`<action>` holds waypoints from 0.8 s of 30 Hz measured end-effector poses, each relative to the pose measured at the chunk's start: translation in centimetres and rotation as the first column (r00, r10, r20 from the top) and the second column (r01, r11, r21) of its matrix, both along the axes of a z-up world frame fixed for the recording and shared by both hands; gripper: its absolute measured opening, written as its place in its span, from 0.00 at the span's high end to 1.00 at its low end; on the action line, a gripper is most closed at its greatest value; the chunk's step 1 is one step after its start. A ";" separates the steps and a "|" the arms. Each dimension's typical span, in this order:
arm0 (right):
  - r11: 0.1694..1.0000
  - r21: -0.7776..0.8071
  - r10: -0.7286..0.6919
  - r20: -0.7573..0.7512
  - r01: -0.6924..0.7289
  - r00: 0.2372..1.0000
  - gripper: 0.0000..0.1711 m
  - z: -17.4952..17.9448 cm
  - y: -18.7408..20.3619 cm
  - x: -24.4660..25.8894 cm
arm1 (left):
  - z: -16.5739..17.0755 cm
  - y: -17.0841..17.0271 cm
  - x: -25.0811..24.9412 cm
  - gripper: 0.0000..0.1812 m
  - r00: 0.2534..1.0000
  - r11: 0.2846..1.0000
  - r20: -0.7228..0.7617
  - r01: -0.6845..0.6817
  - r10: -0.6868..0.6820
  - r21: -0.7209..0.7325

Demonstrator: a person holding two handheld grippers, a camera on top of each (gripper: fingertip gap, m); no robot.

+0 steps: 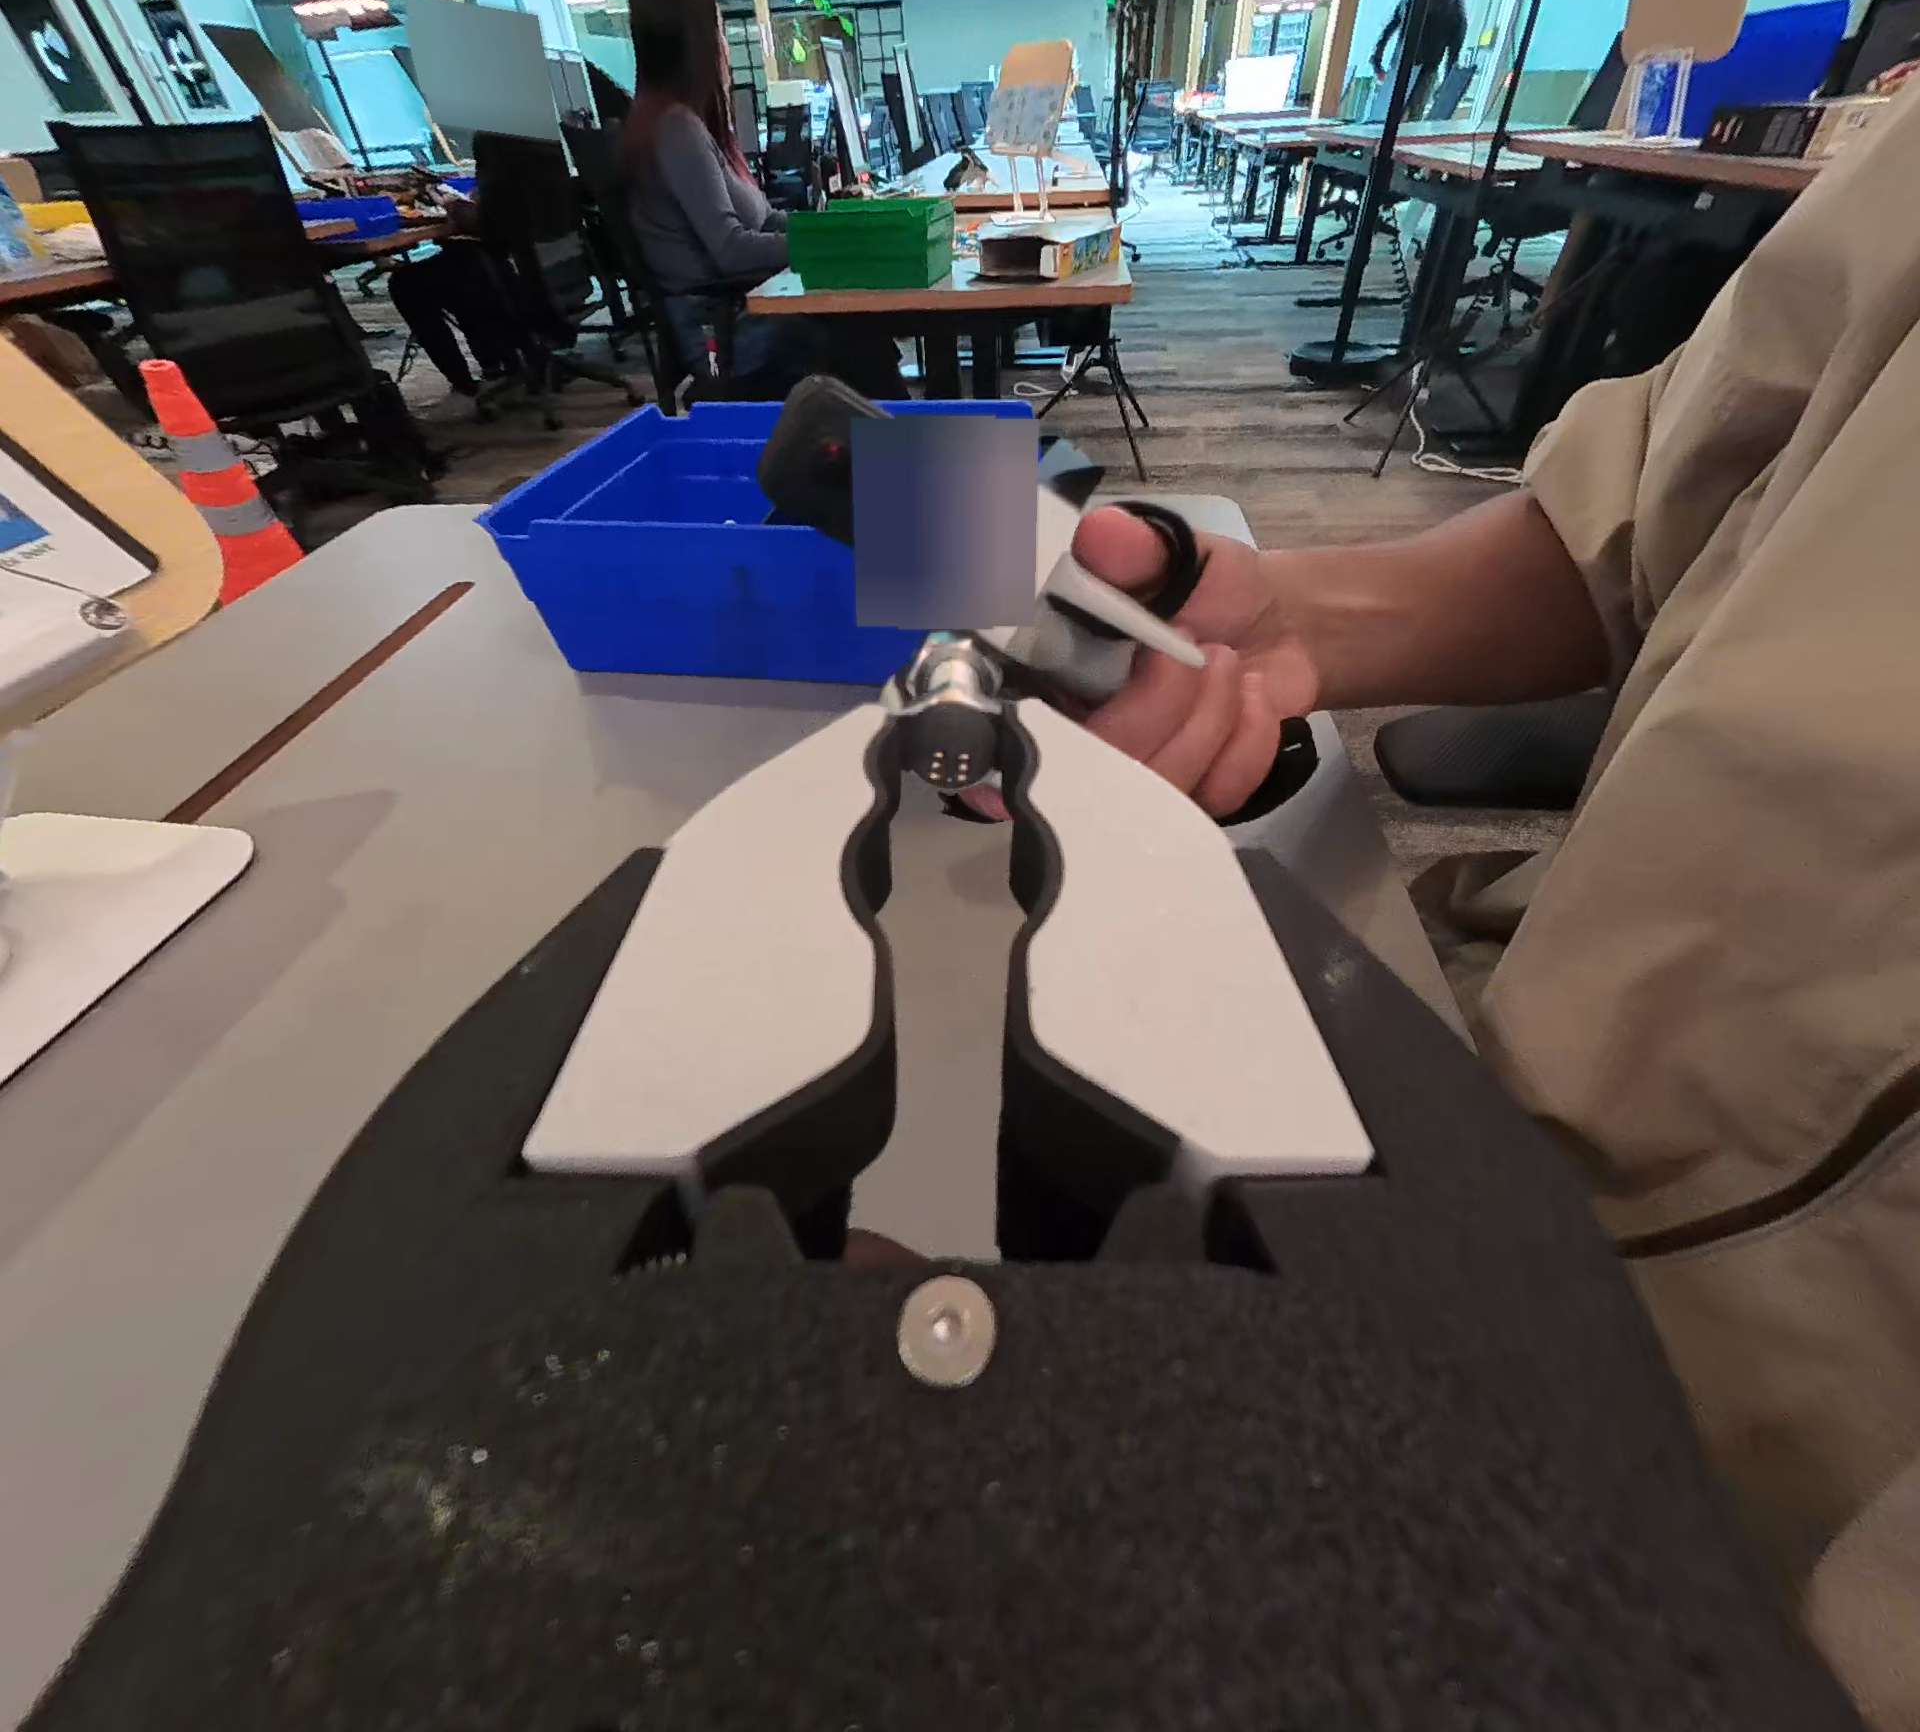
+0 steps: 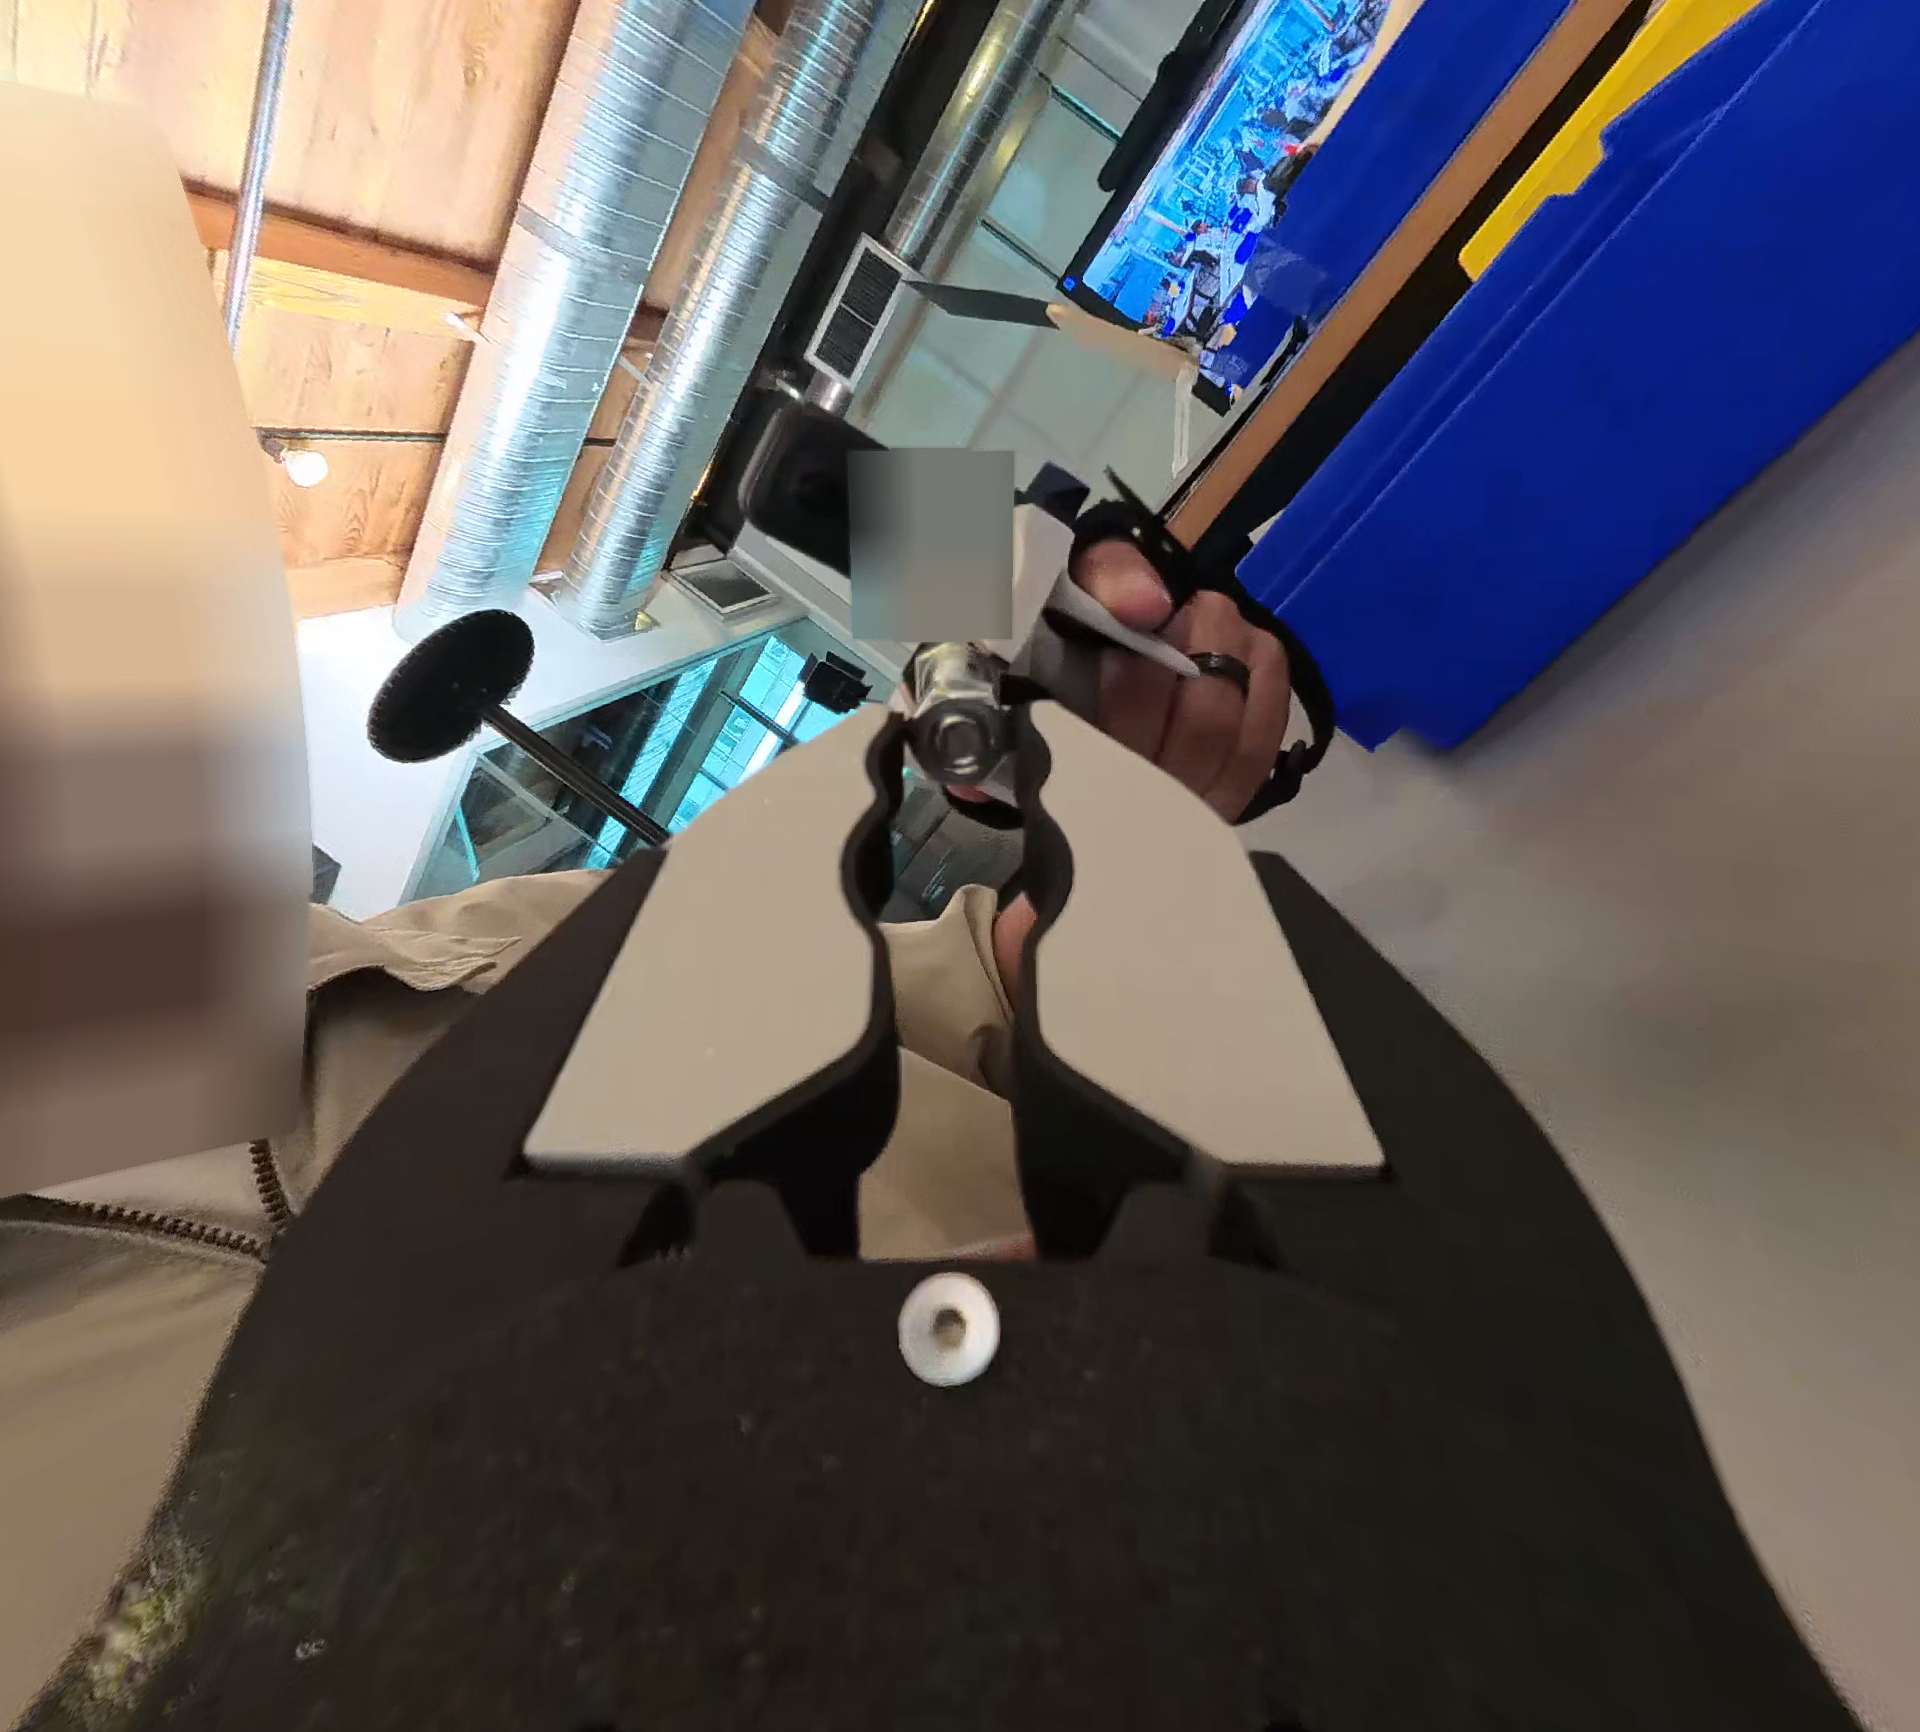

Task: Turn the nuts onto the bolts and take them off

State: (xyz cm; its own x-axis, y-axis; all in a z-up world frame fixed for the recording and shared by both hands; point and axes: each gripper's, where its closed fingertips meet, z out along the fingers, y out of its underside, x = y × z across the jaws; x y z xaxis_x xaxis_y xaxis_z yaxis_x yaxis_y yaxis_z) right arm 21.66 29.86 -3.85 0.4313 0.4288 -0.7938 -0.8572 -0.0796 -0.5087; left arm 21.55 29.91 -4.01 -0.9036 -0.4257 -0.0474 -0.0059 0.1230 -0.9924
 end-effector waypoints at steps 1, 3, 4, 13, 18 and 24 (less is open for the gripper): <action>1.000 -0.002 0.002 0.003 -0.002 1.000 0.89 0.0 0.1 0.0 | 0.1 0.0 0.1 0.90 1.000 1.000 0.010 -0.011 0.011 -0.002; 1.000 -0.002 -0.008 0.110 0.009 0.994 0.89 -0.1 0.1 -0.2 | 0.0 0.1 -0.1 0.90 1.000 1.000 -0.018 0.002 -0.002 -0.009; 0.999 0.000 -0.033 0.212 0.034 0.977 0.89 -0.1 0.0 -0.3 | 0.0 0.0 -0.2 0.90 0.999 1.000 -0.038 0.012 -0.013 -0.021; 0.942 0.289 -0.289 0.957 0.173 -0.025 0.88 0.2 -0.9 -1.7 | 0.5 -1.0 -2.1 0.90 0.946 0.951 -0.210 0.193 -0.246 -0.243; 0.951 0.191 -0.272 0.891 0.243 0.364 0.74 0.0 -1.3 -1.0 | 0.7 -0.6 -1.7 0.90 0.978 0.975 -0.132 0.138 -0.162 -0.174; 0.999 0.012 -0.032 0.244 0.030 0.969 0.71 -0.5 -1.3 -1.0 | -0.3 0.0 -1.1 0.90 1.000 0.999 -0.003 0.031 -0.031 0.017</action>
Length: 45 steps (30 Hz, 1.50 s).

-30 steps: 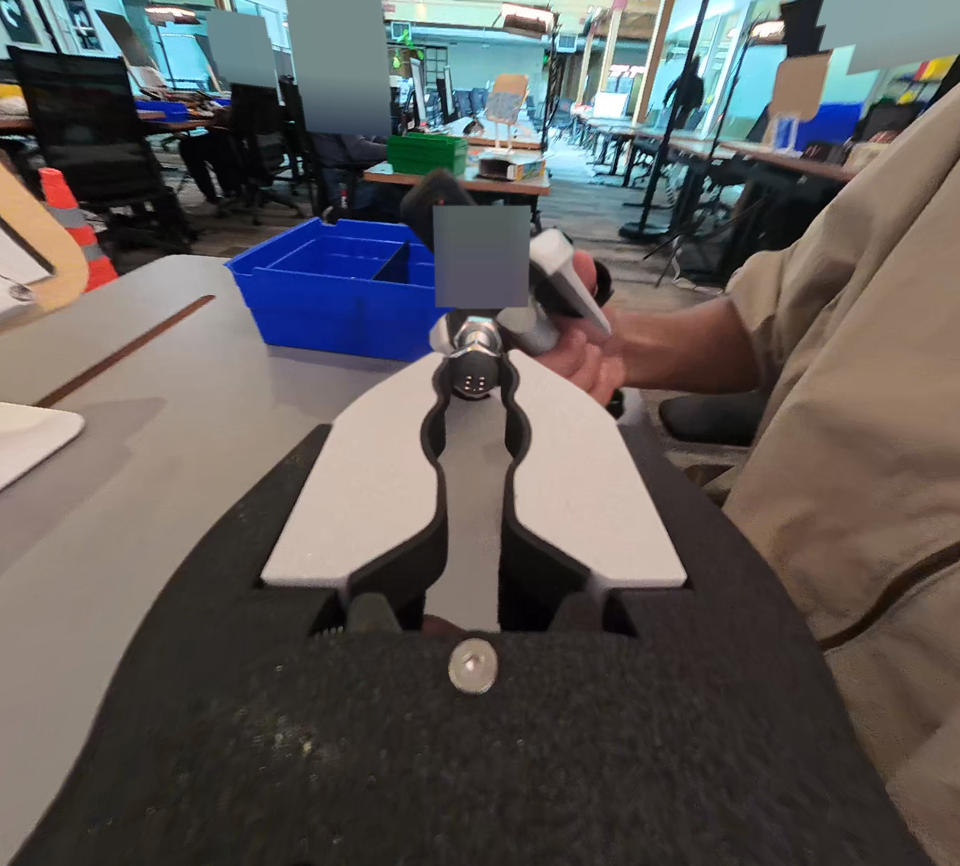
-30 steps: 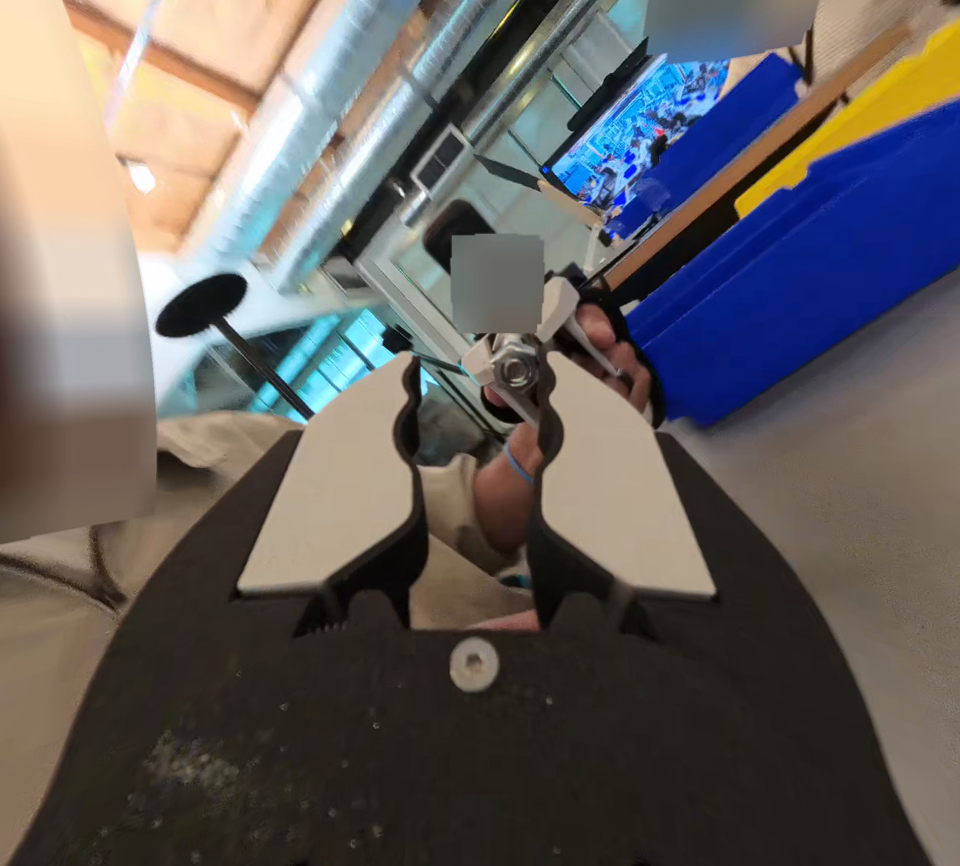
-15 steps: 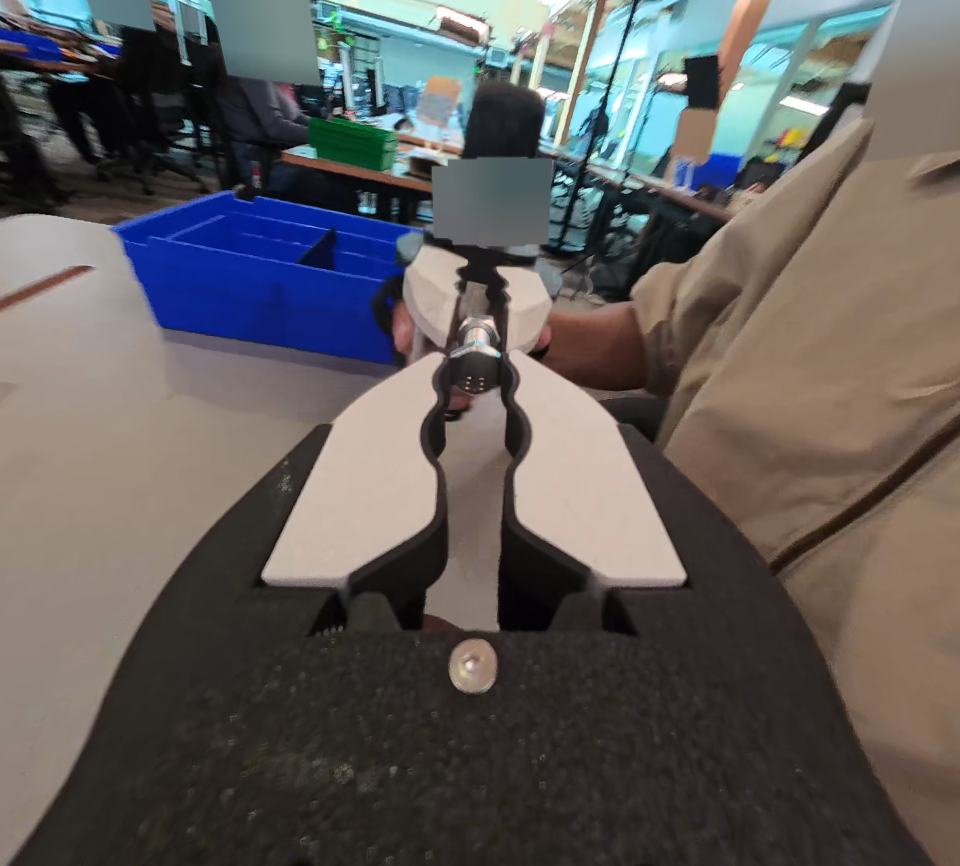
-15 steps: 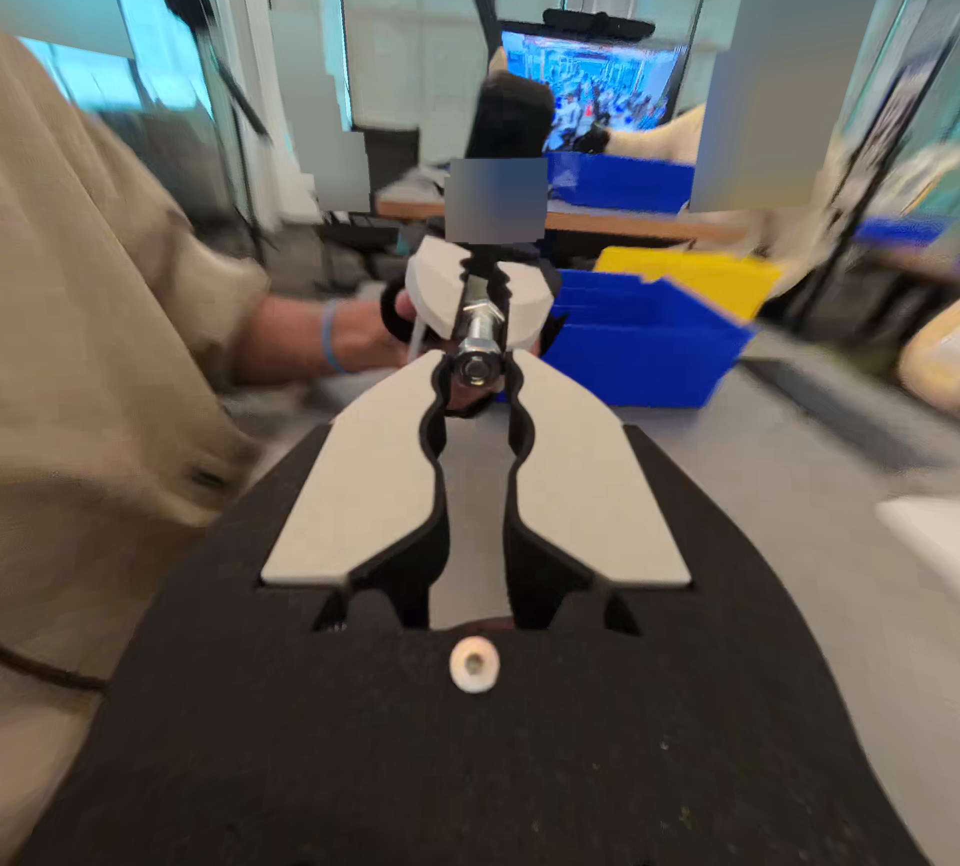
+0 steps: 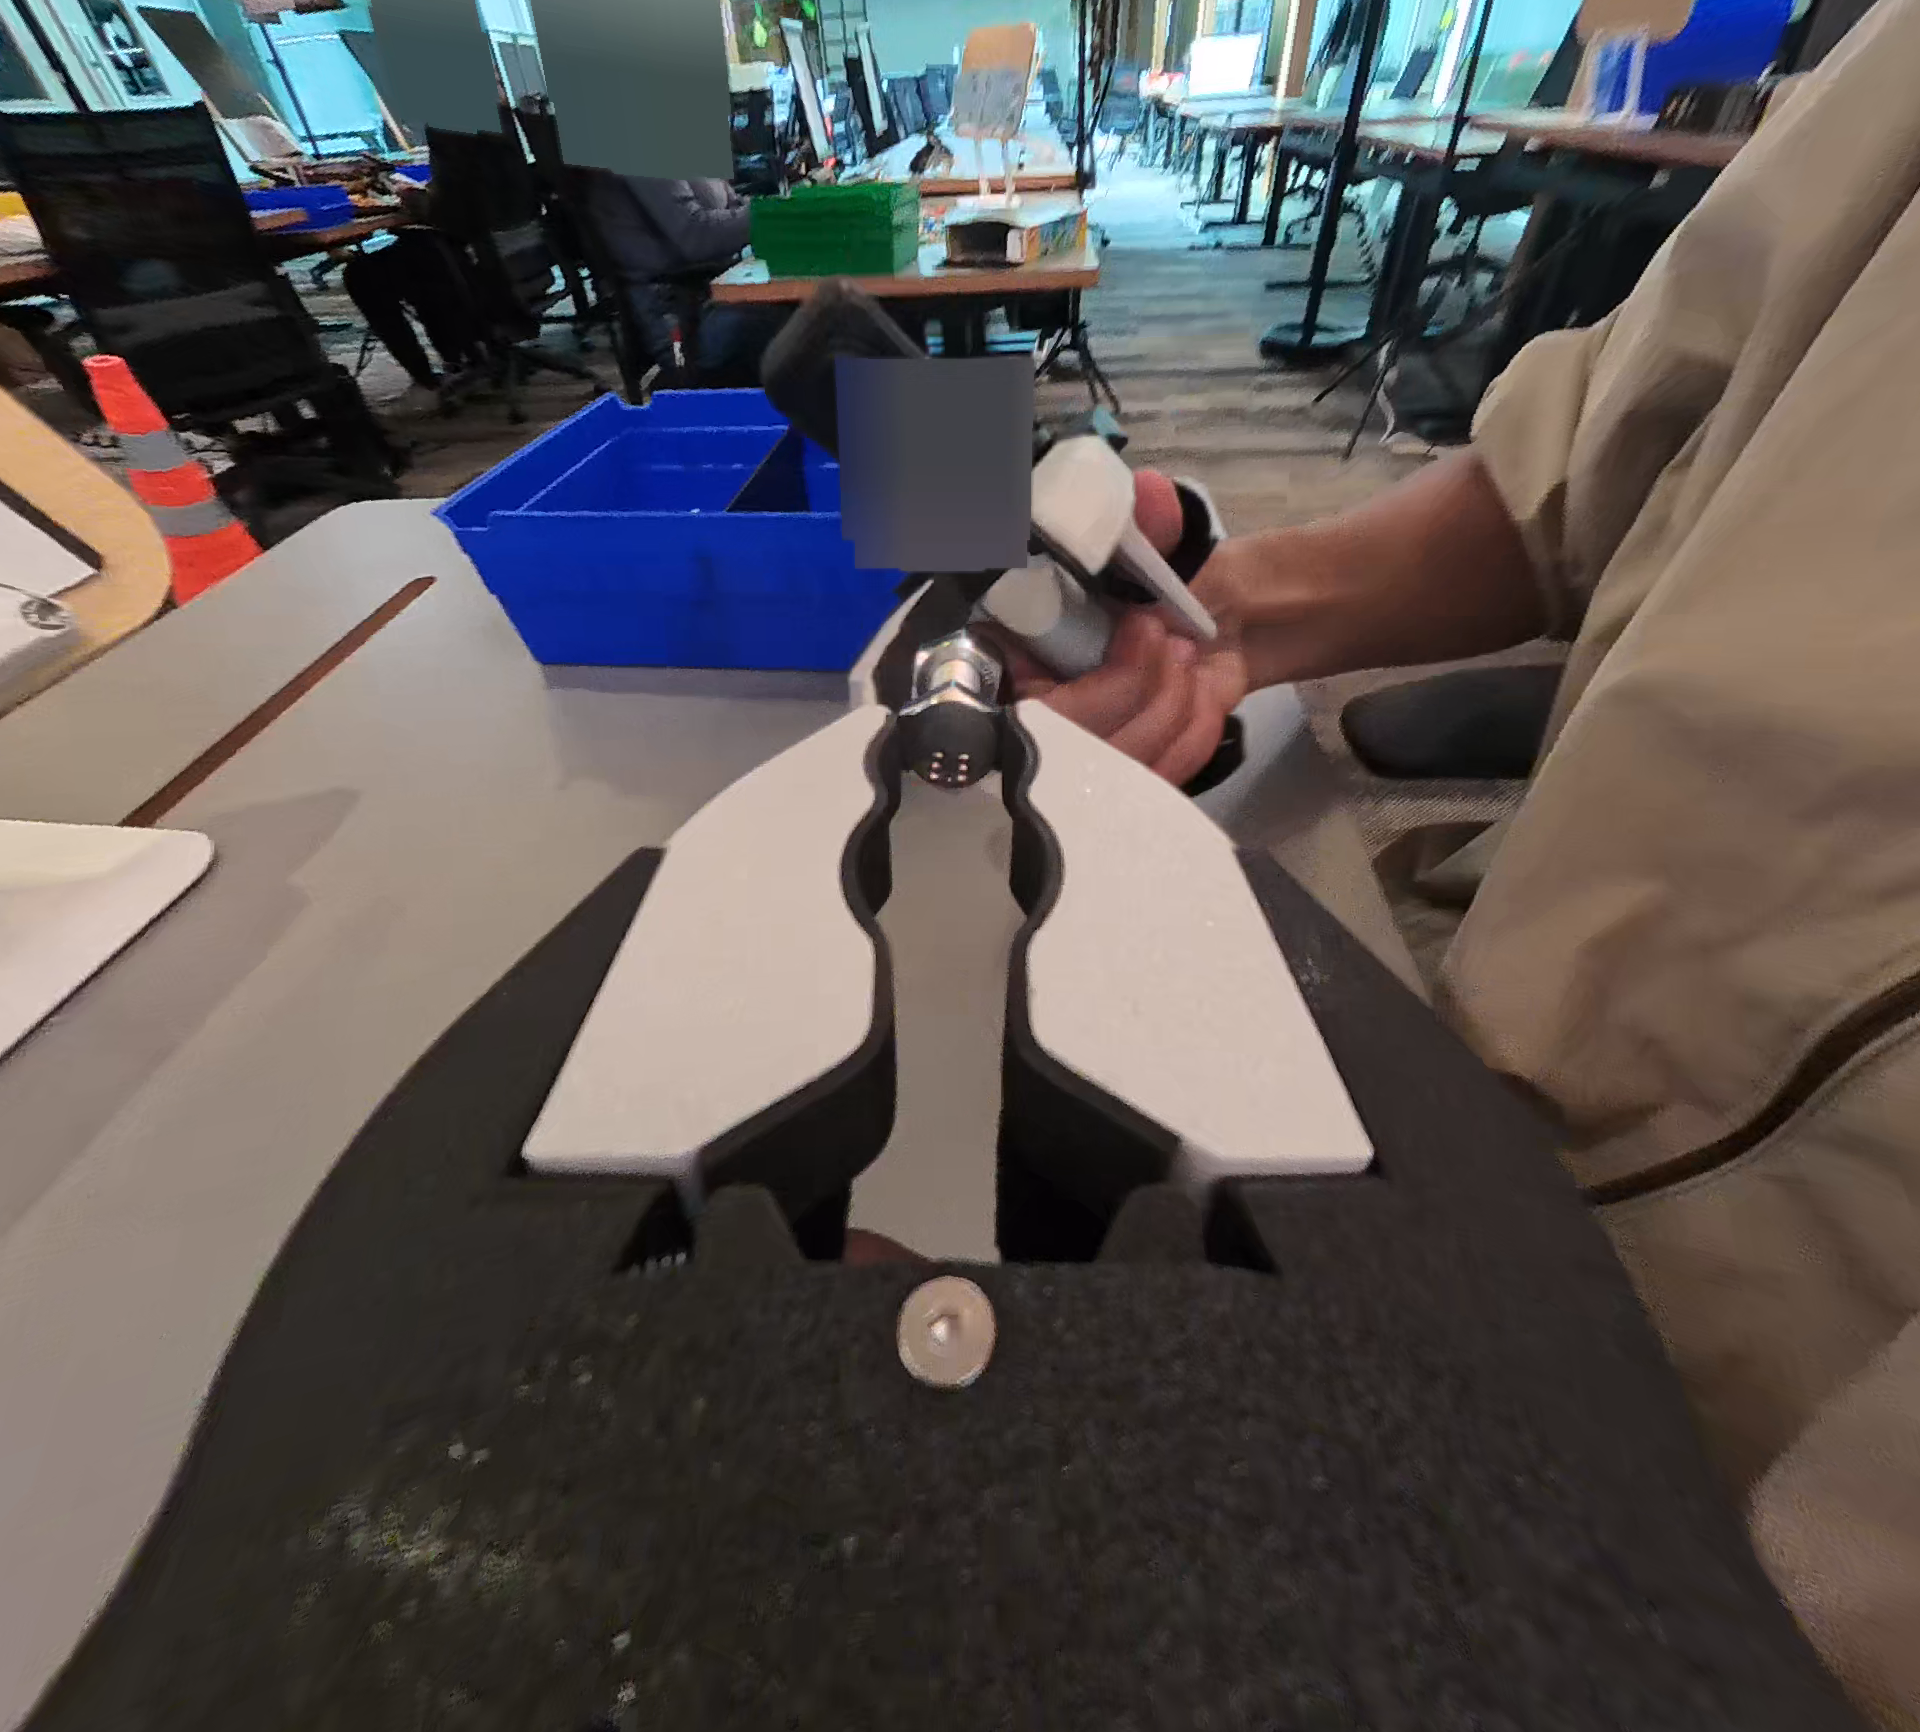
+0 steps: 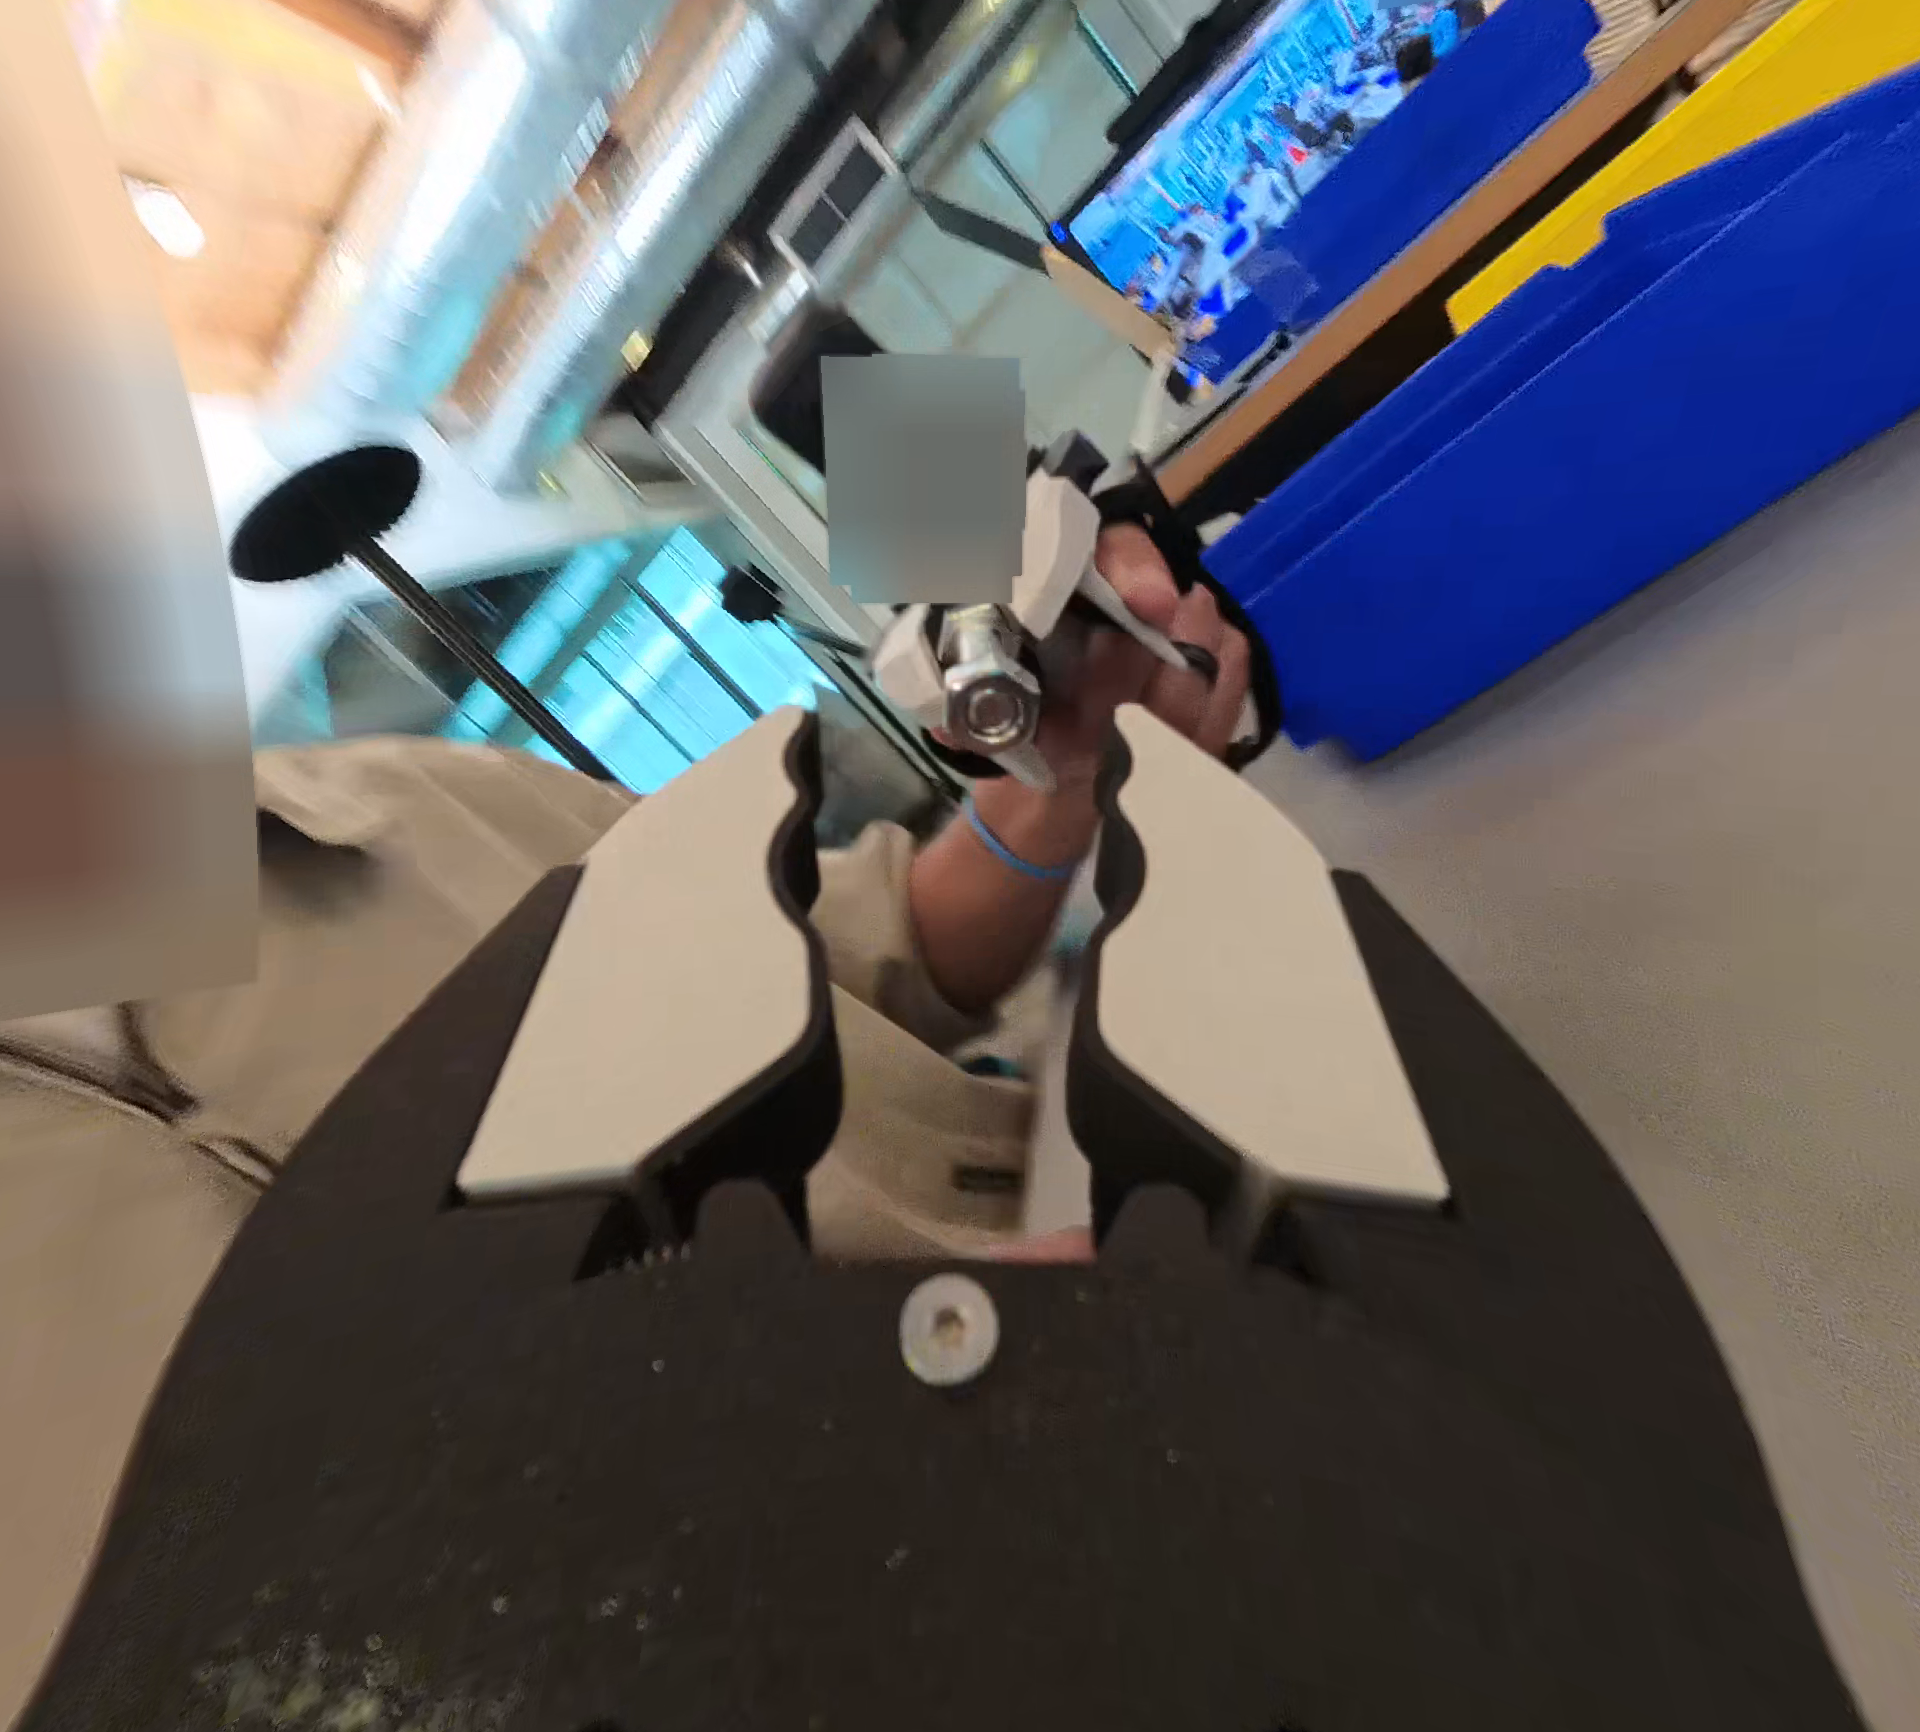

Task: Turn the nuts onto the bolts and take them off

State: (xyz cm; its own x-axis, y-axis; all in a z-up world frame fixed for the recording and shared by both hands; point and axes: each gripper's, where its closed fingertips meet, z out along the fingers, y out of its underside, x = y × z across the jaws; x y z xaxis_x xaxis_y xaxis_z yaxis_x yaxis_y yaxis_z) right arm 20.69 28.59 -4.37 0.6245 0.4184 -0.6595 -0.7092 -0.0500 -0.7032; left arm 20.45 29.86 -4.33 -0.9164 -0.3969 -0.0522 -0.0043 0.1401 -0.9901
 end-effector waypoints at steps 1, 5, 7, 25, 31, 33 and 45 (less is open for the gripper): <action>1.000 0.012 0.011 -0.086 -0.010 0.996 0.73 0.1 0.0 0.2 | -0.1 0.0 0.1 0.90 1.000 1.000 0.017 -0.012 0.012 0.020; 0.998 -0.046 0.023 -0.200 -0.033 0.979 0.80 -1.0 0.9 0.0 | -0.6 -0.2 0.1 0.90 0.998 0.997 0.051 -0.033 0.030 0.070; 0.999 -0.049 0.011 -0.161 -0.019 0.987 0.89 -1.2 1.2 -0.1 | -0.8 -0.4 0.0 0.90 0.998 0.996 0.052 -0.036 0.032 0.079; 0.976 0.117 -0.208 0.749 0.183 0.630 0.76 0.2 0.1 -1.0 | 0.2 -0.3 -0.7 0.90 0.989 0.990 -0.112 0.086 -0.098 -0.108; 0.999 -0.011 0.037 -0.129 -0.039 0.991 0.72 -1.1 0.3 -0.2 | -0.4 -0.2 -0.4 0.90 1.000 0.998 0.020 0.009 -0.010 0.057; 0.996 0.019 0.084 -0.280 -0.082 0.956 0.72 -1.4 0.3 -0.3 | -0.7 -0.4 -0.5 0.90 0.999 0.995 0.043 0.005 -0.009 0.099; 0.999 -0.025 0.033 0.222 -0.028 0.975 0.89 -2.0 0.9 -2.6 | -1.3 -1.1 -1.3 0.90 0.995 0.995 -0.064 0.084 -0.081 0.044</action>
